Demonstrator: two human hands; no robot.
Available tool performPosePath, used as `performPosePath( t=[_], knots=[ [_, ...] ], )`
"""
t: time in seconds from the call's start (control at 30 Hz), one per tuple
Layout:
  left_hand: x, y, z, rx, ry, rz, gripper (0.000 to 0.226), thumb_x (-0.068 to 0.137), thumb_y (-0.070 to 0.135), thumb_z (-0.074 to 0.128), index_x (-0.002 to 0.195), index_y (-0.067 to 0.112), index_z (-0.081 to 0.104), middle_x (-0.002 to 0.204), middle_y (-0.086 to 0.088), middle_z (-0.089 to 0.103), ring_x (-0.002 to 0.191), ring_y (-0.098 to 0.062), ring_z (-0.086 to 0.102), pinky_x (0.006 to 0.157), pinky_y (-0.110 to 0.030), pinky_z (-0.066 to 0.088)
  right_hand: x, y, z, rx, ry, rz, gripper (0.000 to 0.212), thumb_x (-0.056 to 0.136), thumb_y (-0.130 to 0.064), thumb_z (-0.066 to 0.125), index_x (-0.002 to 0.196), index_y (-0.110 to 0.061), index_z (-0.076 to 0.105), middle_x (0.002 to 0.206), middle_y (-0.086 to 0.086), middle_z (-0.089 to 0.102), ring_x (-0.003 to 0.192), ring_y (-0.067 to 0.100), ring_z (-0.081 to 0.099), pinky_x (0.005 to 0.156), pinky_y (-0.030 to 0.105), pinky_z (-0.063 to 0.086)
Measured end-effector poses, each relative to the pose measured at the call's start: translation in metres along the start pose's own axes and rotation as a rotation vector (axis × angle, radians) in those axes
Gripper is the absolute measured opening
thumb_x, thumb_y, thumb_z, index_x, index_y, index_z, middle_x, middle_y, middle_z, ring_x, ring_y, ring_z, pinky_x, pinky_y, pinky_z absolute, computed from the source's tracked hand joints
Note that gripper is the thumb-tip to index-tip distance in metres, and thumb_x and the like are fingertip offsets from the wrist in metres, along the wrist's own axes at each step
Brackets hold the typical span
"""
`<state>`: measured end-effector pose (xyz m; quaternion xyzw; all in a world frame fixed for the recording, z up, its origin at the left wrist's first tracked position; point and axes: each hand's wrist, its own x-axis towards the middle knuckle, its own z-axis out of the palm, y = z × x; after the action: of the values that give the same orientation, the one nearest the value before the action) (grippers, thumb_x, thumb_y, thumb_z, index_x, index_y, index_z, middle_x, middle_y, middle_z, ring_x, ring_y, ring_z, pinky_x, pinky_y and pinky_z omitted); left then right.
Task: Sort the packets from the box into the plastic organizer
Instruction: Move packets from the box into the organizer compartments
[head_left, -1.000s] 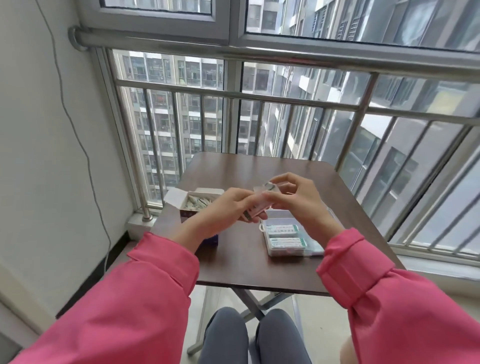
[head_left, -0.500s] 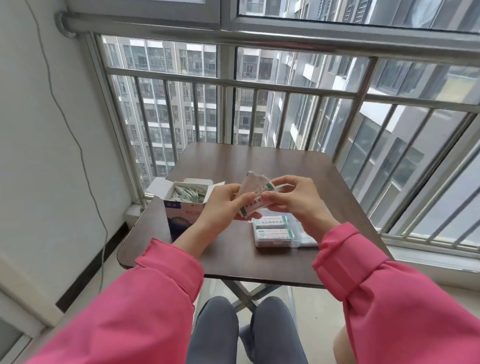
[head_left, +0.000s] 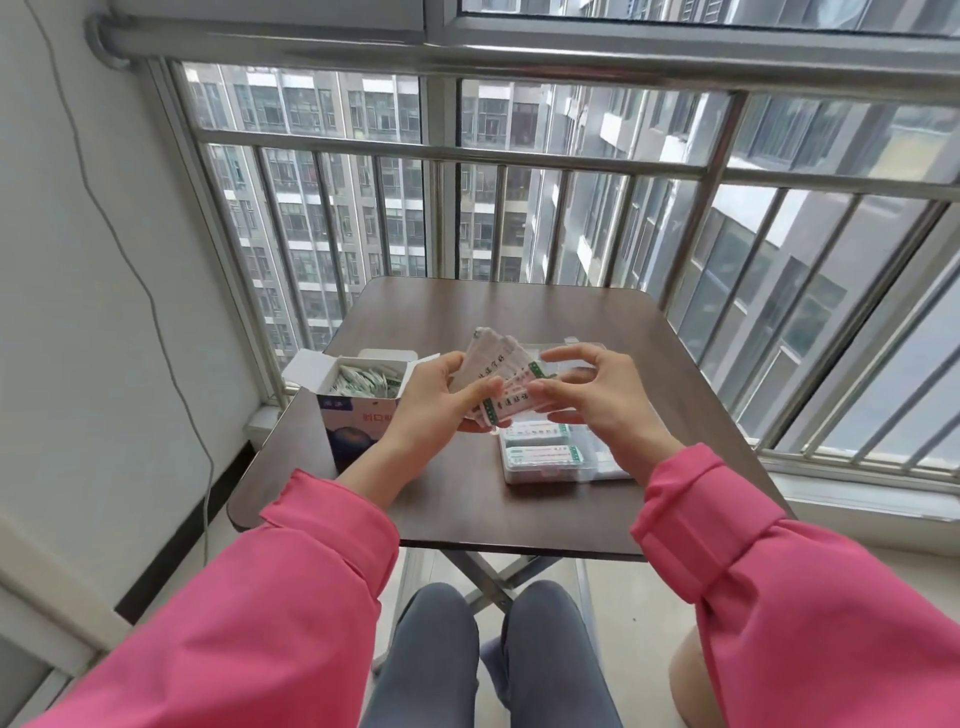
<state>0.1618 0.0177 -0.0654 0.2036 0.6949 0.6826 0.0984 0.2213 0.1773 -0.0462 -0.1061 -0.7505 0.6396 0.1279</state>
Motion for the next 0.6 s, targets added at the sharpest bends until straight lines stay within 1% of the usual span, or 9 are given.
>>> performPosePath(
  t=[0.1,0.17,0.23,0.3,0.37,0.43,0.5,0.57,0.6],
  knots=[
    [0.002,-0.003,-0.002,0.017,0.018,-0.005,0.007,0.09,0.008,0.059,0.097,0.007,0.059,0.086,-0.014,0.066,0.062,-0.014,0.066,0.053,-0.027,0.058,0.004,0.003,-0.005,-0.048,-0.019,-0.009,0.028,0.079,-0.006,0.072,0.105,-0.011,0.065,0.075,0.008,0.064,0.061,0.009,0.06,0.058,0.023,0.054],
    [0.005,-0.006,-0.002,0.068,0.021,-0.002,0.007,0.094,0.009,0.053,0.1,0.006,0.055,0.085,-0.011,0.066,0.058,-0.016,0.067,0.052,-0.025,0.056,0.007,0.006,-0.008,-0.035,0.003,0.009,0.024,0.083,-0.007,0.068,0.106,-0.011,0.066,0.075,0.006,0.063,0.061,0.01,0.055,0.054,0.02,0.052],
    [0.008,-0.008,0.001,0.15,0.026,0.019,0.008,0.098,0.011,0.044,0.102,0.007,0.05,0.084,-0.006,0.067,0.055,-0.017,0.066,0.048,-0.023,0.052,0.012,0.012,-0.011,-0.051,0.045,0.03,0.017,0.085,-0.008,0.066,0.102,-0.008,0.065,0.074,0.004,0.063,0.06,0.011,0.052,0.051,0.02,0.049],
    [0.012,-0.012,0.005,0.225,0.046,0.033,0.011,0.1,0.012,0.036,0.102,0.009,0.046,0.081,-0.002,0.066,0.049,-0.013,0.062,0.043,-0.02,0.047,0.018,0.019,-0.015,-0.097,0.071,0.057,0.013,0.087,-0.008,0.064,0.099,-0.004,0.062,0.073,0.004,0.061,0.058,0.012,0.052,0.048,0.019,0.047],
    [0.017,-0.016,0.01,0.272,0.053,0.038,0.011,0.1,0.012,0.032,0.101,0.01,0.042,0.08,0.001,0.065,0.043,-0.007,0.057,0.04,-0.019,0.043,0.024,0.027,-0.019,-0.116,0.072,0.096,0.014,0.088,-0.005,0.062,0.1,0.0,0.059,0.075,0.007,0.06,0.058,0.014,0.053,0.045,0.017,0.048],
    [0.02,-0.023,0.014,0.294,0.053,0.026,0.011,0.101,0.012,0.03,0.1,0.011,0.041,0.079,0.002,0.063,0.041,-0.003,0.054,0.038,-0.017,0.04,0.03,0.035,-0.021,-0.112,0.086,0.12,0.016,0.088,-0.002,0.061,0.103,0.001,0.058,0.077,0.011,0.058,0.058,0.016,0.055,0.045,0.016,0.049],
    [0.024,-0.031,0.018,0.31,0.053,-0.005,0.011,0.101,0.014,0.029,0.102,0.012,0.04,0.083,0.0,0.063,0.043,-0.003,0.054,0.039,-0.016,0.039,0.035,0.041,-0.022,-0.102,0.104,0.123,0.019,0.087,0.0,0.061,0.107,0.001,0.059,0.076,0.011,0.055,0.058,0.018,0.057,0.049,0.016,0.052],
    [0.027,-0.036,0.022,0.28,0.061,-0.06,0.013,0.102,0.017,0.028,0.104,0.01,0.038,0.09,-0.006,0.06,0.047,-0.008,0.058,0.039,-0.017,0.041,0.037,0.044,-0.021,-0.07,0.098,0.126,0.02,0.088,0.001,0.06,0.108,0.001,0.06,0.078,0.013,0.056,0.058,0.018,0.058,0.052,0.016,0.053],
    [0.028,-0.038,0.025,0.229,0.066,-0.097,0.014,0.102,0.018,0.027,0.104,0.009,0.038,0.092,-0.01,0.058,0.049,-0.012,0.06,0.039,-0.018,0.044,0.038,0.045,-0.021,-0.046,0.089,0.127,0.018,0.088,0.001,0.059,0.106,0.002,0.06,0.078,0.014,0.057,0.058,0.018,0.059,0.052,0.016,0.053]
  ],
)
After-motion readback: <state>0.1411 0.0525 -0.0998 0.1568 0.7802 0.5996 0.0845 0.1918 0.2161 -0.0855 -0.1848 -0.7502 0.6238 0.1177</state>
